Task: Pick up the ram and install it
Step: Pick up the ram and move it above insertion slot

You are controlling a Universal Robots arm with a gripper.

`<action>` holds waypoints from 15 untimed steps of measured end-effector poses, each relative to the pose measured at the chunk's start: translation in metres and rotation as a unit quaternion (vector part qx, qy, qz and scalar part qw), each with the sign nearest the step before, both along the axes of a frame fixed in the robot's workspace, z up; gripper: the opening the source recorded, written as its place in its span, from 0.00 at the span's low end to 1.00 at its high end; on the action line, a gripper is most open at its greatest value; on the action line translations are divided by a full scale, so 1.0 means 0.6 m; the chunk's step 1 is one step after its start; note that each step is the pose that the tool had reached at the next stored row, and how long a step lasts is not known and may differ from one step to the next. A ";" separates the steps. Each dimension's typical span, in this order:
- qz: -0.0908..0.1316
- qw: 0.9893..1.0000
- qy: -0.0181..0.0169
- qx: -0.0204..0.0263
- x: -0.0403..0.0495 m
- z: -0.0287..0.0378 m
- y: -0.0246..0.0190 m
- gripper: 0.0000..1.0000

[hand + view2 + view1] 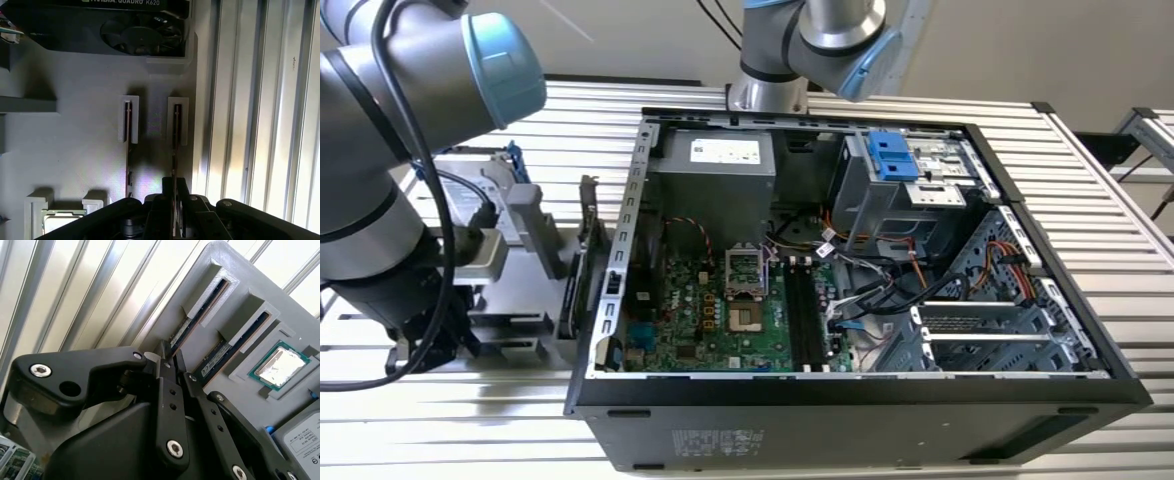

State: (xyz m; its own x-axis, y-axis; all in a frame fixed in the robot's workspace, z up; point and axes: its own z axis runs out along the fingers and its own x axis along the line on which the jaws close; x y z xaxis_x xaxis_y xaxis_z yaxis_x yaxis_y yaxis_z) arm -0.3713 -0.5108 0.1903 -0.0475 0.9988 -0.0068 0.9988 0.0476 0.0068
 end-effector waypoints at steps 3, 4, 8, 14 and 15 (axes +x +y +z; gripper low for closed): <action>0.000 1.000 0.000 0.000 0.000 0.000 -0.0003 0.00; 0.000 1.000 0.000 0.000 0.000 0.000 -0.0004 0.00; 0.000 1.000 0.000 0.000 0.000 0.000 -0.0008 0.00; 0.000 1.000 0.000 0.000 0.000 0.000 -0.0014 0.00; 0.000 1.000 0.000 0.000 0.000 0.000 -0.0014 0.00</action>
State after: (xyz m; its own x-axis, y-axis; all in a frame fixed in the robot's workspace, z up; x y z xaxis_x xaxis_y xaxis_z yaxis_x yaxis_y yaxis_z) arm -0.3713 -0.5116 0.1903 -0.0475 0.9988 -0.0069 0.9988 0.0476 0.0068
